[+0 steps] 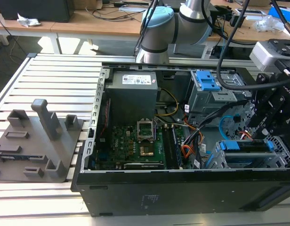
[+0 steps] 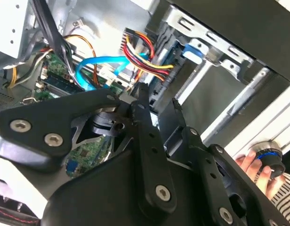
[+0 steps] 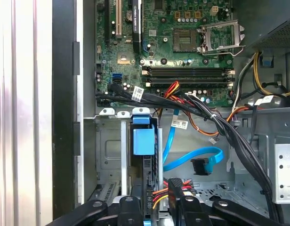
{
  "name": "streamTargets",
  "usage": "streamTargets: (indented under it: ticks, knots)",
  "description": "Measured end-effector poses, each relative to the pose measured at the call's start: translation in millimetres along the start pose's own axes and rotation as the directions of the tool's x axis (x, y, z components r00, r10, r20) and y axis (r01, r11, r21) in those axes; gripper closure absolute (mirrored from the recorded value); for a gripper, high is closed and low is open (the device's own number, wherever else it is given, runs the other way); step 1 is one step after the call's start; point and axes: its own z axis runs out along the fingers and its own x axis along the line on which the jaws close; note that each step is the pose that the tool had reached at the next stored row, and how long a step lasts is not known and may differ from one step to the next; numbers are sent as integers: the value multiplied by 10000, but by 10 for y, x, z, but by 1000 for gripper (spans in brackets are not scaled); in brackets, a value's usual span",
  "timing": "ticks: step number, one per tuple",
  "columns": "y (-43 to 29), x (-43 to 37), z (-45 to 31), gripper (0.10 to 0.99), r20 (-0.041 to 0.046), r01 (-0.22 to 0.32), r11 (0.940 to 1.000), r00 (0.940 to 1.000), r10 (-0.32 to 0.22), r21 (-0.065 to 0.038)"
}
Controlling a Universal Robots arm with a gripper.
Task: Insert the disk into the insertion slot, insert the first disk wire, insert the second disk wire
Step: 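Insert the second disk wire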
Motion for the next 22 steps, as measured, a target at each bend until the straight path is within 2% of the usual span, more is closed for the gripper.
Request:
streamTargets:
  ticks: [2,5,11,14,17,22]
  knots:
    - [3,-132,1,725,-32,-1,10000,10000,1,1]
    - [6,-233,1,725,-41,-2,10000,10000,2,1]
    - [6,-244,2,725,-44,52,10000,10000,-52,1]
    - [6,-244,8,725,-69,701,9975,9975,-701,-3]
    - [6,-246,11,725,-96,1379,9904,9904,-1379,-10]
    - [12,-389,13,725,-104,1579,9875,9874,-1579,-11]
